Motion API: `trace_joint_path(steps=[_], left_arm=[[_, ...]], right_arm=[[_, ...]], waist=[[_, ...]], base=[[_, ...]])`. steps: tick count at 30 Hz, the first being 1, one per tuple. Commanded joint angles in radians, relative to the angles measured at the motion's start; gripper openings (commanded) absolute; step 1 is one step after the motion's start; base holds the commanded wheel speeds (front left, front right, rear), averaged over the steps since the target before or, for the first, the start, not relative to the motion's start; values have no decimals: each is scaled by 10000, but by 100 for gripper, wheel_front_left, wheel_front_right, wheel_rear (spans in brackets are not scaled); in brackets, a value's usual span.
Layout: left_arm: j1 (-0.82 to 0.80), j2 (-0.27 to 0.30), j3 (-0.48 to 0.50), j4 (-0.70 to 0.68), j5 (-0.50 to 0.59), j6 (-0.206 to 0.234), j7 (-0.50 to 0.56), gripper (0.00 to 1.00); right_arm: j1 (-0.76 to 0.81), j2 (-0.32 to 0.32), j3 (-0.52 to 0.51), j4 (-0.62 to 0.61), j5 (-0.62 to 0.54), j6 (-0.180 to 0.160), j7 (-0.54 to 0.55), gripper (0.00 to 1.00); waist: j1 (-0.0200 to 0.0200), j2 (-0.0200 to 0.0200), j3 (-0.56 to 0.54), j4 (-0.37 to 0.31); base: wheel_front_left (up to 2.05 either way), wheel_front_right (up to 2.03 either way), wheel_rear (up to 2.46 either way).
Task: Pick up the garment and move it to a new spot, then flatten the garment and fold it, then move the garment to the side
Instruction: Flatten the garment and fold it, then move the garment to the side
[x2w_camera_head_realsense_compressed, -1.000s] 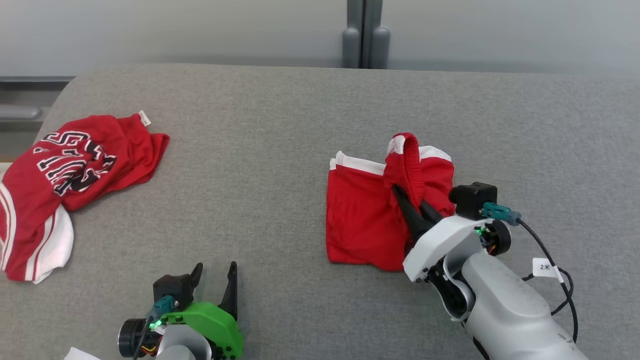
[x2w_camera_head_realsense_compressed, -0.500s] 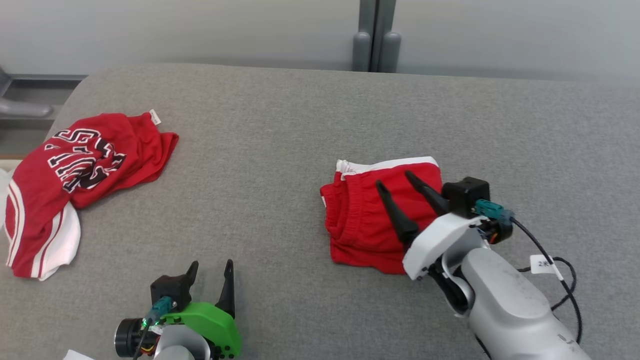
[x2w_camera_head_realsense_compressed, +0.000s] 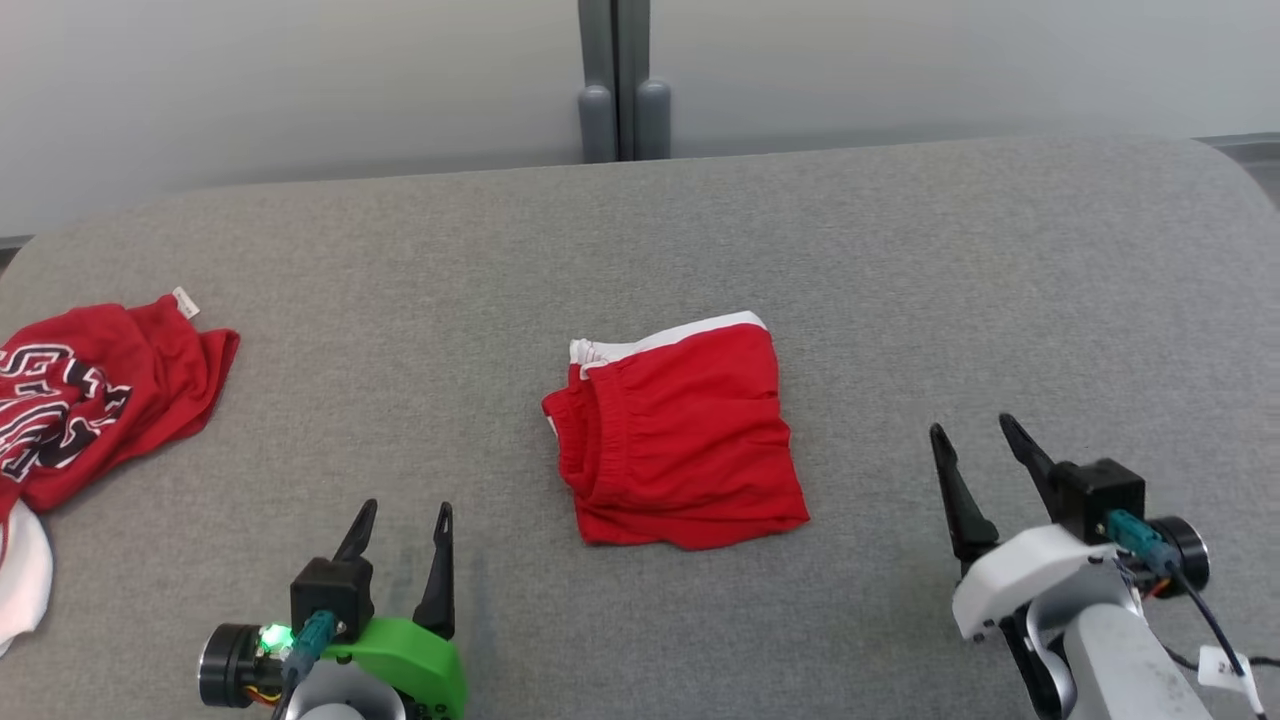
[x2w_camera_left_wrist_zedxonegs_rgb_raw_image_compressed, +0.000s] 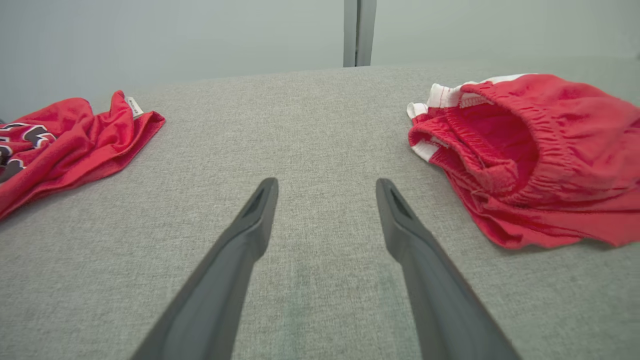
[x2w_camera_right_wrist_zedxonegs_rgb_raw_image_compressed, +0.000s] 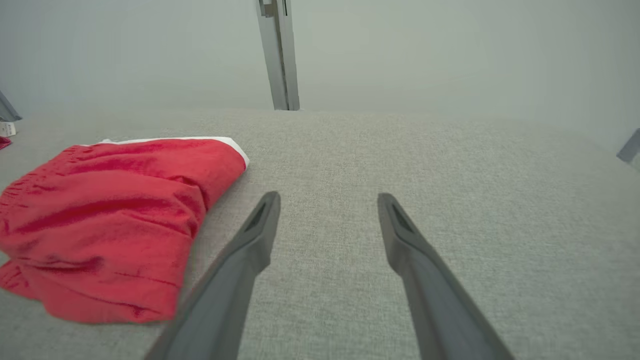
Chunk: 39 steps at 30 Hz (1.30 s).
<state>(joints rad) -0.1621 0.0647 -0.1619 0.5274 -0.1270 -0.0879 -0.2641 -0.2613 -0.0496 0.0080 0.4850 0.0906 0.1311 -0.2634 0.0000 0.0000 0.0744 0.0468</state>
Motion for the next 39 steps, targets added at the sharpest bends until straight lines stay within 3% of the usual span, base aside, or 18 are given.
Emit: trace_joint_path(steps=[1,12,21,29,35,36,37,39], left_arm=[[336,54,100,-233,126,20,-2,100],[1593,-76,556,-1302,378,24,-2,100],[859,-114,434,-1017,-198,-346,-2,100],[302,-121,176,-754,-280,-432,-2,100],[221,-112,-122,-661,-435,-442,-2,100],[222,-104,-148,-670,-453,-442,-2,100],[222,-85,-174,-678,-456,-443,-2,100],[218,-50,-214,-712,-468,-444,-2,100]], right_arm=[[434,-23,-132,-56,72,-8,-15,100],[1391,-29,-4,-68,297,-10,-16,100],[-460,-30,1497,456,1506,-10,-16,100],[-2702,-33,2524,2474,2007,-10,-10,100],[-3282,-50,2922,4438,2429,-10,-10,100],[-3341,-50,2813,4666,2397,-10,-8,76],[-3396,-47,2654,4850,2330,-10,-8,0],[-3365,-46,2385,4967,2252,-10,-7,0]], waist=[[0,0,-201,-346],[0,0,-392,-681],[0,0,449,18],[0,0,1138,1078],[0,0,1268,1528],[0,0,1286,1547],[0,0,1303,1561],[0,0,1329,1545]], base=[[0,0,0],[0,0,0],[0,0,0],[0,0,0],[0,0,0],[0,0,0],[0,0,0],[0,0,0]])
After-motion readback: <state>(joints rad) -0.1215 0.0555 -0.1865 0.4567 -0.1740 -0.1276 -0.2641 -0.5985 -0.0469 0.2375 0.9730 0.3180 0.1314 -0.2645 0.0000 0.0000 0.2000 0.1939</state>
